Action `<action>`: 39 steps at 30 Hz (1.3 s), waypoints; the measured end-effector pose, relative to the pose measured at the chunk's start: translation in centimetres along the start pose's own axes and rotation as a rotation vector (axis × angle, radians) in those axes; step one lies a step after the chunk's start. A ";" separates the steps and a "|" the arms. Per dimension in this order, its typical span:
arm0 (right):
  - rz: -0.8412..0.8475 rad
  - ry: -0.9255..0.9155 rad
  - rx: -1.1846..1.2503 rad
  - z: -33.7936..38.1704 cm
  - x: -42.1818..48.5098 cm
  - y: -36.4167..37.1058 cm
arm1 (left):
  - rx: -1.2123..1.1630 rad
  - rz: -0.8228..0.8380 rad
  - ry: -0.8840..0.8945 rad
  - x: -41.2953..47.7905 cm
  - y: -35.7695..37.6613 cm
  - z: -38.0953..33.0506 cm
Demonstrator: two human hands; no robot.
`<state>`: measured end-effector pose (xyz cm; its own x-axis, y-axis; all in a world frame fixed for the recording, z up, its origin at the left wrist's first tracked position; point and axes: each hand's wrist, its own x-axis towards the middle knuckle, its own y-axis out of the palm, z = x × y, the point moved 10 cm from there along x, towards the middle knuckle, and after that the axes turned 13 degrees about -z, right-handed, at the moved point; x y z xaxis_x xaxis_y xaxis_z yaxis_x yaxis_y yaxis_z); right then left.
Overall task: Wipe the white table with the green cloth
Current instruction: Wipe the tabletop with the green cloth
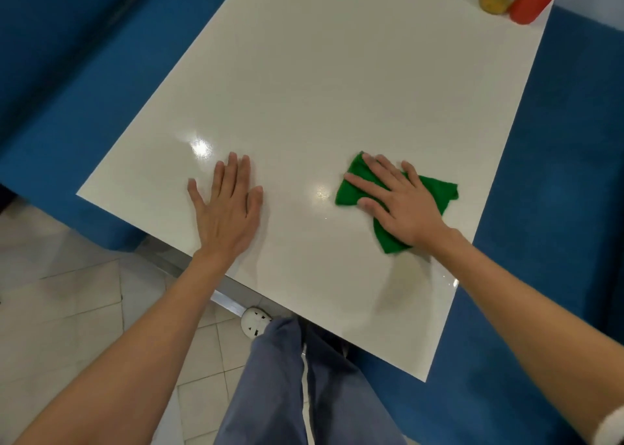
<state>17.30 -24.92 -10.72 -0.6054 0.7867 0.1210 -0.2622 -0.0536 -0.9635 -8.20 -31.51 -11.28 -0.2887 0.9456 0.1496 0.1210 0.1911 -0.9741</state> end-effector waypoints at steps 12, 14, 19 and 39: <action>-0.106 0.374 -0.046 3.8 8.6 2.3 | -0.040 -0.002 -0.046 -0.4 0.1 1.2; -0.095 0.254 -0.036 8.6 7.1 3.3 | -0.102 -0.010 -0.064 -0.2 -0.2 1.4; -0.073 -0.042 0.025 17.5 0.5 4.6 | -0.255 -0.099 -0.167 0.3 -1.9 3.5; -0.138 0.145 0.000 14.6 7.3 4.4 | -0.223 -0.124 -0.164 0.0 -1.8 5.1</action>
<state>0.73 -28.44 -10.63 -0.4493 0.8668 0.2163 -0.3352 0.0609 -0.9402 -13.23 -33.15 -10.36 -0.4613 0.8599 0.2185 0.2750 0.3727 -0.8862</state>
